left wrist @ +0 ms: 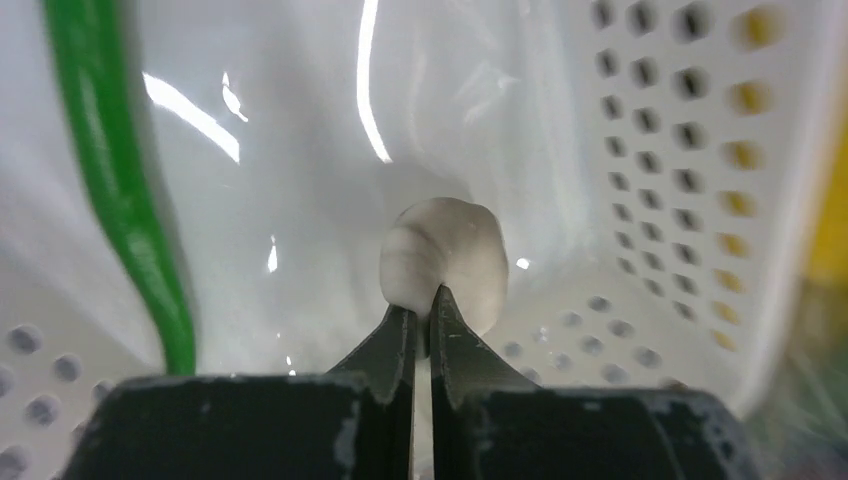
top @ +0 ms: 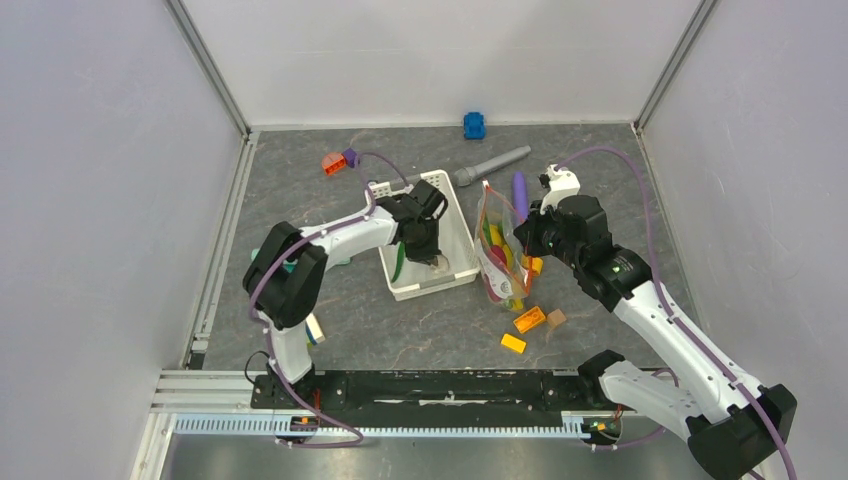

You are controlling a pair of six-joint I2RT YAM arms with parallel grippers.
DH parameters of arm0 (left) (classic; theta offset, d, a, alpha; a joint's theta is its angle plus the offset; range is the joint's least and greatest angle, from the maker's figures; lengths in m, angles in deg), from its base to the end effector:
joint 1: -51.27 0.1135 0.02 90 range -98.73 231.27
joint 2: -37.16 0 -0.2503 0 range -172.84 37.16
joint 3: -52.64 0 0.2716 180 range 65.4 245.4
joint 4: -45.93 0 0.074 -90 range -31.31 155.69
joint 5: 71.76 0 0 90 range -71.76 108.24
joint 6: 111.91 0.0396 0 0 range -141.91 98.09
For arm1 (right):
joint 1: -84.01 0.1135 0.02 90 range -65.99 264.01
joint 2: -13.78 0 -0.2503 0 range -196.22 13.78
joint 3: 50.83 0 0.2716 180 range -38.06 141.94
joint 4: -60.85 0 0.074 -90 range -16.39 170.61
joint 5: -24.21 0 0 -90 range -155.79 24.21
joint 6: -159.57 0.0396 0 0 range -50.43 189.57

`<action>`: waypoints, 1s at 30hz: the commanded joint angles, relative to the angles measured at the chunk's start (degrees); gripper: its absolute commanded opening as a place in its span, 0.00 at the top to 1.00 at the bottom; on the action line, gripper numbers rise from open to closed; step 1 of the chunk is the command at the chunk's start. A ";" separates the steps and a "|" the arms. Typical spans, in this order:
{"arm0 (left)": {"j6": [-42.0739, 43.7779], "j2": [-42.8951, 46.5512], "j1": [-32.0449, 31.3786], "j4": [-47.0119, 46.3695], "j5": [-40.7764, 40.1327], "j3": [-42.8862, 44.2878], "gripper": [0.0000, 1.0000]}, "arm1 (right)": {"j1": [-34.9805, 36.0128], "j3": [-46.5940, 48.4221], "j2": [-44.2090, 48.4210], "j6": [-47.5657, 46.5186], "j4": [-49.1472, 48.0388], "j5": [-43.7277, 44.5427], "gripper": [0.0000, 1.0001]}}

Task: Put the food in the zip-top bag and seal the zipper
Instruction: Pick up the fake vegetable from the bin, then place the fake vegetable in the zipper food storage bag.

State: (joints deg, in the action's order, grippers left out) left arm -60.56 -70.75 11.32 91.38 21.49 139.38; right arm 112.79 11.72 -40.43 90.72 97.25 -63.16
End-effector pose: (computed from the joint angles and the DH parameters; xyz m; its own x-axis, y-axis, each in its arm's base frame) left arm 0.3016 -0.2555 0.1494 -0.9607 -0.0087 -0.2774 0.0747 0.9546 -0.2885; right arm 0.2135 0.1152 0.3025 -0.5452 0.1117 -0.8308 -0.2667 0.9165 0.2983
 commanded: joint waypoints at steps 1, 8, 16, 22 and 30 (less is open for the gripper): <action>4.11 9.84 -0.05 -2.52 -4.44 3.31 0.98 | 0.14 0.23 0.83 -0.68 -0.95 0.98 0.98; 5.33 19.61 -0.52 -14.86 7.63 2.15 0.98 | 0.23 -0.03 1.54 -0.63 -0.93 0.90 0.98; 6.80 25.66 -7.14 -28.33 8.09 2.04 0.98 | 0.19 -0.29 1.93 -0.60 -0.95 0.57 0.99; 3.74 22.39 -11.14 -24.49 -1.47 7.92 0.98 | 0.15 -0.47 2.48 -0.53 -1.45 0.29 0.99; 1.52 18.53 -16.52 -13.84 -12.54 12.67 0.98 | 0.14 -0.47 3.06 -0.24 -1.60 0.52 0.99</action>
State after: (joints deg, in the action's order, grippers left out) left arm -56.82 -50.65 -3.78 71.18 15.87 148.58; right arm 112.79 11.24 -38.60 90.74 97.21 -63.20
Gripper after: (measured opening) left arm 0.053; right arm 0.016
